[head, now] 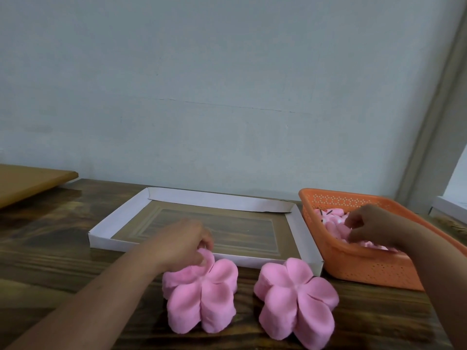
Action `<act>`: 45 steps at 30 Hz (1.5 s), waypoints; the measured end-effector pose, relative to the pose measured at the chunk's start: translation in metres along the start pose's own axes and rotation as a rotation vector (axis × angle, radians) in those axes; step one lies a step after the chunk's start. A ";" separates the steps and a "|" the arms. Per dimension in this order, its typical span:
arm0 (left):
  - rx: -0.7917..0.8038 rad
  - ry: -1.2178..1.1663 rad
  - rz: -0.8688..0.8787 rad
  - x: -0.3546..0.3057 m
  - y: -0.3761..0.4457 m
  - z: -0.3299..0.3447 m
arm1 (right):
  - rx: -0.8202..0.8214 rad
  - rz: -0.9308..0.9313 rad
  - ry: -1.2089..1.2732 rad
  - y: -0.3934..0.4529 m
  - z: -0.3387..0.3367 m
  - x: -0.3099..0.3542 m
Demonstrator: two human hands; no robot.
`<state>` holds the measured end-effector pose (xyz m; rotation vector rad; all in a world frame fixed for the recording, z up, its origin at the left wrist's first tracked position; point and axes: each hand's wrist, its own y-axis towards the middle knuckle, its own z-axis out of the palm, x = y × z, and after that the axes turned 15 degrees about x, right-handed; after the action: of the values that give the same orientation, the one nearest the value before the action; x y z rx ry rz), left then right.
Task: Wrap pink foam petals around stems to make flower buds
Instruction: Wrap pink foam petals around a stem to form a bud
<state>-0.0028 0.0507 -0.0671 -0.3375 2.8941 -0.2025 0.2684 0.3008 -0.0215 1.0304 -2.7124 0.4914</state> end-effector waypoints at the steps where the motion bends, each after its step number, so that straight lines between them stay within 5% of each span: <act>1: -0.001 0.002 0.001 0.000 0.000 0.000 | -0.018 -0.007 0.003 0.000 0.001 0.000; 21: -0.090 0.021 0.004 0.000 0.001 0.003 | -0.174 -0.039 0.059 -0.004 0.018 0.014; 45: -0.069 -0.074 0.048 0.003 -0.001 -0.003 | -0.168 -0.041 0.046 0.000 0.020 0.013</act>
<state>-0.0056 0.0492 -0.0648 -0.2802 2.8369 -0.0811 0.2579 0.2858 -0.0359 1.0148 -2.6332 0.2711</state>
